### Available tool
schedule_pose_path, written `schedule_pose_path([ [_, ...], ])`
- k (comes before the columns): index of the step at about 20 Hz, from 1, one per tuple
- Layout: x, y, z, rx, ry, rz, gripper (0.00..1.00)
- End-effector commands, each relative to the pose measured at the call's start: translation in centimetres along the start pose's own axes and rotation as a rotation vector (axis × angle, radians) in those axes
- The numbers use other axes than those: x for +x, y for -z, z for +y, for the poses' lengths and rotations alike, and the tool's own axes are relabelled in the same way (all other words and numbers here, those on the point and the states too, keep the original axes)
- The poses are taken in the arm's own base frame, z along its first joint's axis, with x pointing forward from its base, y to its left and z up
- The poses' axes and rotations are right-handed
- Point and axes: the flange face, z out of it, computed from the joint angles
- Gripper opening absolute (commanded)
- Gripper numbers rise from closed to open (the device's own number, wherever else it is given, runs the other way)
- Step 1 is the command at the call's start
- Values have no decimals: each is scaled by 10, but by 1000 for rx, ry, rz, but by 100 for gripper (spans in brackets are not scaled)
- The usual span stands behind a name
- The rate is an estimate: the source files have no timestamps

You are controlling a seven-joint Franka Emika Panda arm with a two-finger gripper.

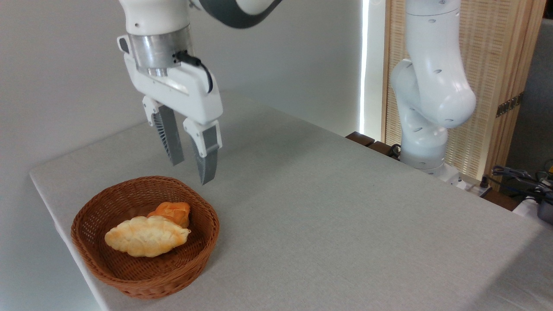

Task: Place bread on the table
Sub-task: 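Lower the open gripper down onto the pale croissant in the basket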

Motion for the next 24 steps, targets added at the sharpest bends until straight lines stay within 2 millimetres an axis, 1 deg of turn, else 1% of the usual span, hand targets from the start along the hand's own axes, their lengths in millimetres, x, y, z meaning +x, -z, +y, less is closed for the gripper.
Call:
schedule_pose_path([
  [1, 7, -23, 0, 37, -13, 56, 100],
  [4, 21, -42, -6, 80, -15, 98, 100],
  [5, 27, -52, -9, 96, -18, 109, 100],
  [7, 43, -73, -4, 116, -37, 124, 100],
  [8, 47, -80, -3, 123, -48, 118, 100],
  [10, 59, -102, 11, 116, -146, 94, 100],
  [11, 63, -112, 14, 113, -191, 82, 100],
  [13, 68, -126, 12, 122, -223, 85, 100],
  [15, 72, -134, 10, 138, -224, 98, 100],
  [19, 78, -141, -4, 203, -228, 160, 100],
  [21, 79, -144, -6, 211, -233, 159, 100],
  [22, 79, -146, -5, 210, -238, 154, 96],
  [23, 79, -147, -4, 209, -247, 152, 84],
  [24, 80, -147, -3, 208, -255, 153, 66],
])
